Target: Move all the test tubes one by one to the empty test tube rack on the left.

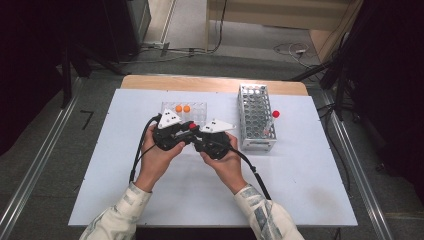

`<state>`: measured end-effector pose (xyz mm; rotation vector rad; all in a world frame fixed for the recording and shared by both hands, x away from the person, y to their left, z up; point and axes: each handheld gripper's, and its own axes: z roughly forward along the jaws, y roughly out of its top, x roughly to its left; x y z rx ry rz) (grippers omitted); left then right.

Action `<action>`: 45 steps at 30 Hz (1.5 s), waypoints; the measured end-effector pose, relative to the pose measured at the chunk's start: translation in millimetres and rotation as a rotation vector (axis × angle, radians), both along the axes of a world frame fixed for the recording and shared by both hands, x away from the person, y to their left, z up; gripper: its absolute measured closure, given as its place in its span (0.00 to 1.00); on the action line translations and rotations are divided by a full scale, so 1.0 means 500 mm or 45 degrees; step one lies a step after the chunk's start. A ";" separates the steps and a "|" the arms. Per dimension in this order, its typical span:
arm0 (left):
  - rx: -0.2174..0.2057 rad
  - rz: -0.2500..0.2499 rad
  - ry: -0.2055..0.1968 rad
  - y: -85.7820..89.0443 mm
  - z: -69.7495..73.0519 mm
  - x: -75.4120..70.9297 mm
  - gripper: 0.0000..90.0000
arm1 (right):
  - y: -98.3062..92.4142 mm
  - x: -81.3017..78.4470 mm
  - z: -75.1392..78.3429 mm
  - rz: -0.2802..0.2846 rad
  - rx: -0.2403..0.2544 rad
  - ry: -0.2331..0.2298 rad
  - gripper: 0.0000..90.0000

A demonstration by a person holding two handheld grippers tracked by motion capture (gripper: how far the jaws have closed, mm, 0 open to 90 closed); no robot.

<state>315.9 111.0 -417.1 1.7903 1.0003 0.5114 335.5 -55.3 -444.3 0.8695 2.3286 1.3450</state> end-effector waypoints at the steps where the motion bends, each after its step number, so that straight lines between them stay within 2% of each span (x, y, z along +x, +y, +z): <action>1: -0.001 0.003 0.002 0.000 0.000 0.000 0.78 | -0.001 0.001 0.000 -0.001 0.007 0.009 0.71; 5: -0.006 0.020 0.007 0.006 0.001 0.000 0.78 | -0.006 0.003 0.001 -0.006 0.015 0.039 0.55; 17: -0.033 0.068 0.002 0.019 0.004 0.003 0.78 | -0.026 0.002 0.005 -0.003 0.026 0.076 0.35; 26: -0.042 0.088 0.001 0.027 0.009 0.005 0.78 | -0.054 0.000 0.001 -0.018 -0.003 0.074 0.34; 36: -0.069 0.120 -0.004 0.044 0.021 0.010 0.78 | -0.087 -0.005 0.003 -0.046 0.007 0.071 0.34; 45: -0.055 0.149 -0.012 0.062 0.034 0.010 0.78 | -0.102 -0.009 0.004 -0.055 0.018 0.065 0.34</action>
